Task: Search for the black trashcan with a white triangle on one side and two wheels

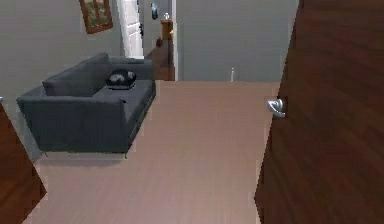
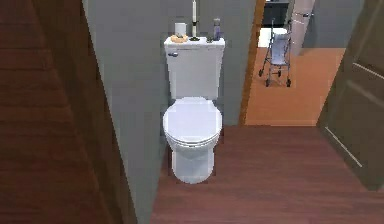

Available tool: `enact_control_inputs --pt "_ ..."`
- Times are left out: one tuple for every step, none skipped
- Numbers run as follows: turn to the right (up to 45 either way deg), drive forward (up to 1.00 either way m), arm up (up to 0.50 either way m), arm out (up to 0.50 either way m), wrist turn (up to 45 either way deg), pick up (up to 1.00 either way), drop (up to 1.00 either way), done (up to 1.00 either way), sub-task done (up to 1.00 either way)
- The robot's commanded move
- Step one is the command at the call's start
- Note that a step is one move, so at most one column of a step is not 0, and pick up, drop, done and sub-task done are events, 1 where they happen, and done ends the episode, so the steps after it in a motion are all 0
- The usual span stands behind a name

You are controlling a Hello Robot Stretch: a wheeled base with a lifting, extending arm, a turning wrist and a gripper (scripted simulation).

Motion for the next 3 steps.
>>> enact_control_inputs --pt "0.0 1.0 0.0 0.0 0.0 0.0 0.0 0.0 0.0" --pt "6.0 0.0 0.0 0.0 0.0 0.0 0.0 0.0 0.0" --pt "0.0 0.35 0.0 0.0 0.0 0.0 0.0 0.0 0.0"
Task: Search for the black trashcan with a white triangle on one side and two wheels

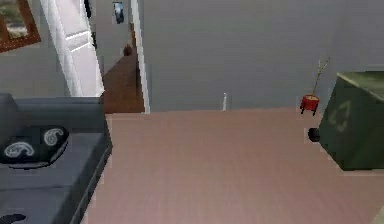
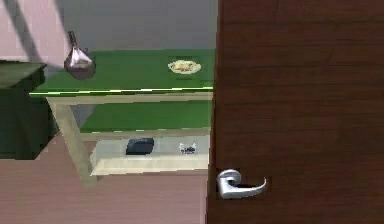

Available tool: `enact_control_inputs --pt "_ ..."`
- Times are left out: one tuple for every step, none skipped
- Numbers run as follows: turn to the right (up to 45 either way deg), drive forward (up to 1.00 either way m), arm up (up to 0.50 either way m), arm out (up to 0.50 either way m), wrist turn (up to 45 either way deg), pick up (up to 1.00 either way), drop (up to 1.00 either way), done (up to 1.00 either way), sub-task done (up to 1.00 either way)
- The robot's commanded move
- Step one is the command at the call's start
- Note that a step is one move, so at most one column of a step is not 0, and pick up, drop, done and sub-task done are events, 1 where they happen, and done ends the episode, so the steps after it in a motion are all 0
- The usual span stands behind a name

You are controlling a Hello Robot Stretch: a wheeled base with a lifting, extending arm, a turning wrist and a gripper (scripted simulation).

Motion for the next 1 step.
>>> enact_control_inputs --pt "27.0 0.0 0.0 0.0 0.0 0.0 0.0 0.0 0.0"
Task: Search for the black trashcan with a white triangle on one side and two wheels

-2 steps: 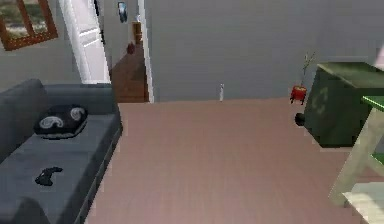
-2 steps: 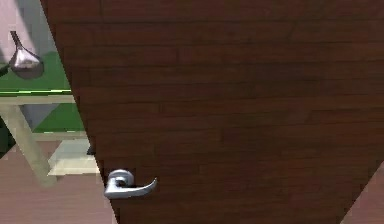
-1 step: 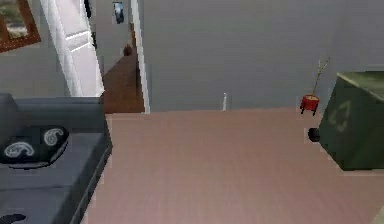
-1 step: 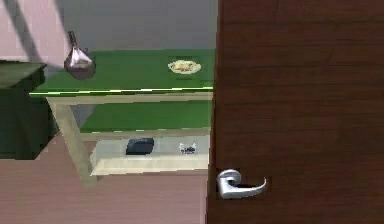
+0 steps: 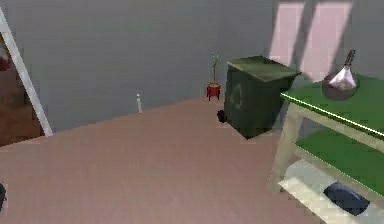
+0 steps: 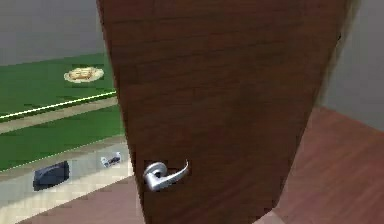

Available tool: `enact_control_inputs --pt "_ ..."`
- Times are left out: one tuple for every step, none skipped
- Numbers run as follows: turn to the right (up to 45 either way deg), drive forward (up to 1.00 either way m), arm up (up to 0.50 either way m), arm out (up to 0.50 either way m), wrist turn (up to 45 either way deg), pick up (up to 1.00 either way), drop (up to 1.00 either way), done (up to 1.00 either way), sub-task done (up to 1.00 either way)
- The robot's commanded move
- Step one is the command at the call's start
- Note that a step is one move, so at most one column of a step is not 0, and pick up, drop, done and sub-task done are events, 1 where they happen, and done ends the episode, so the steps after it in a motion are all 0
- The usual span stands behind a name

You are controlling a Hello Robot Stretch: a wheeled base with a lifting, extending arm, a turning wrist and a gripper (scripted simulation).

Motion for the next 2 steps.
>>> enact_control_inputs --pt "0.0 1.0 0.0 0.0 0.0 0.0 0.0 0.0 0.0" --pt "9.0 0.0 0.0 0.0 0.0 0.0 0.0 0.0 0.0"
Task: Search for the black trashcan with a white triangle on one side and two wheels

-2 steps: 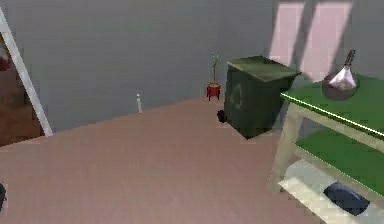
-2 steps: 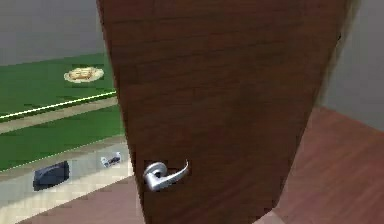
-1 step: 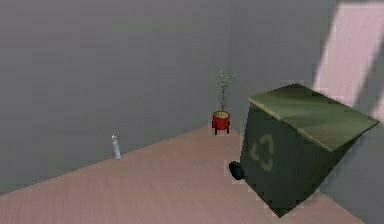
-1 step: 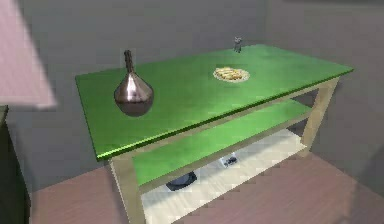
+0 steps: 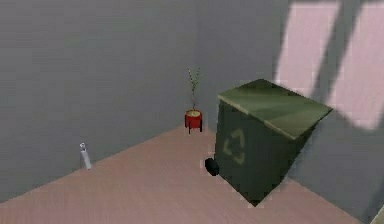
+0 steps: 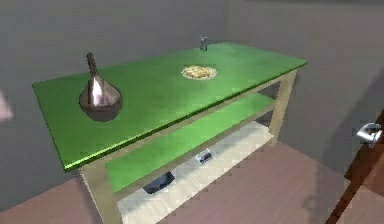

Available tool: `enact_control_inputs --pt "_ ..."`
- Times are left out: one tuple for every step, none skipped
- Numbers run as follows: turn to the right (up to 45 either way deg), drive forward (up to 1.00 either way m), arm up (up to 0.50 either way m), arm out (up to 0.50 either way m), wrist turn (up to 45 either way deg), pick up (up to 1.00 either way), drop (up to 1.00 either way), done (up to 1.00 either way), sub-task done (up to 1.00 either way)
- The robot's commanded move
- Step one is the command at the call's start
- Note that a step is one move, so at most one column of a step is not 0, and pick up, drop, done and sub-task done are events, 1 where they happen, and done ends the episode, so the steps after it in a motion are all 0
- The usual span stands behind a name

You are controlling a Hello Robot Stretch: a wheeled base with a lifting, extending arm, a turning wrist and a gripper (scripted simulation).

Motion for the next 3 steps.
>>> enact_control_inputs --pt "0.0 0.4 0.0 0.0 0.0 0.0 0.0 0.0 0.0" --pt "24.0 0.0 0.0 0.0 0.0 0.0 0.0 0.0 0.0" --pt "0.0 0.0 0.0 0.0 0.0 0.0 0.0 1.0 0.0"
